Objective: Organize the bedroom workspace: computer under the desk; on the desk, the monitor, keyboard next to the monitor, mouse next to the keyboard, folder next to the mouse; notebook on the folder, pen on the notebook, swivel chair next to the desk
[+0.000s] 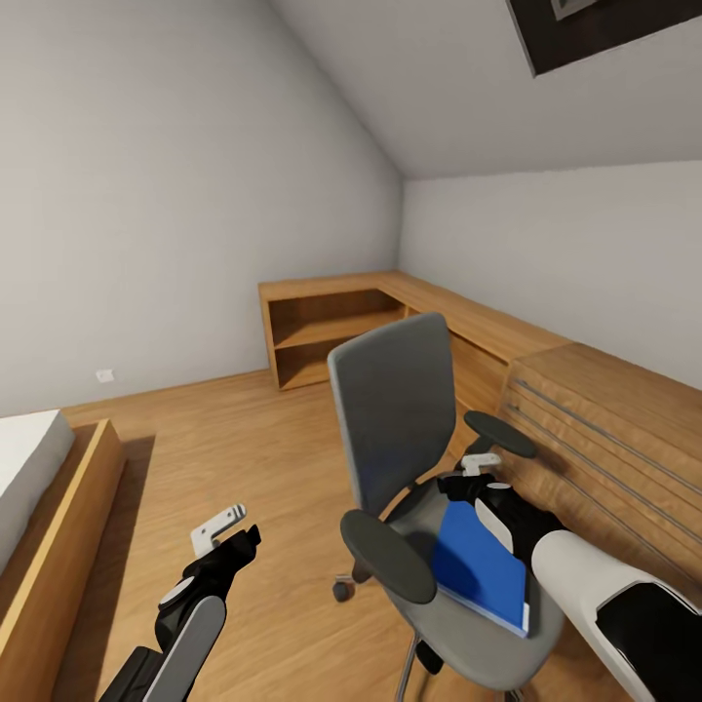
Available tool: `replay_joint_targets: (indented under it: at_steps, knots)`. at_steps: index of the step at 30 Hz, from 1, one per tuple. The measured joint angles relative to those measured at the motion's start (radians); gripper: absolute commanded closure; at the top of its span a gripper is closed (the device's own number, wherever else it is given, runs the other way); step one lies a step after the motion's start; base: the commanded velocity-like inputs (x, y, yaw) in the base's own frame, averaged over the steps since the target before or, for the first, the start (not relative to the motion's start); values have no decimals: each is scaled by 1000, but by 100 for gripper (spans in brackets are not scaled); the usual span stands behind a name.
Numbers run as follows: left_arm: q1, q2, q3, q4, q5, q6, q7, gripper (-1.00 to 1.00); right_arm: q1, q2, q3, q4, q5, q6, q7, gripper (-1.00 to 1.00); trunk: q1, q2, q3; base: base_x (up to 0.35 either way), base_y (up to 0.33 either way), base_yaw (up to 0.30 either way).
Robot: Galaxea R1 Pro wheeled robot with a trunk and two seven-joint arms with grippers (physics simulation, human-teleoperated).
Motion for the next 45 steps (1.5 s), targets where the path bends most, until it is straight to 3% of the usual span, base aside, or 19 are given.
replay_joint_targets:
  at_steps: [15,45]
  knots:
    - [0,0,0,0,-1,0,0,-100,0,17,0,17,30,0,-3,-100,58,-105,-47,0,0,0]
    - [0,0,-2,0,-2,0,0,-100,0,18,0,20,32,0,-3,-100,173,-315,-141,0,0,0]
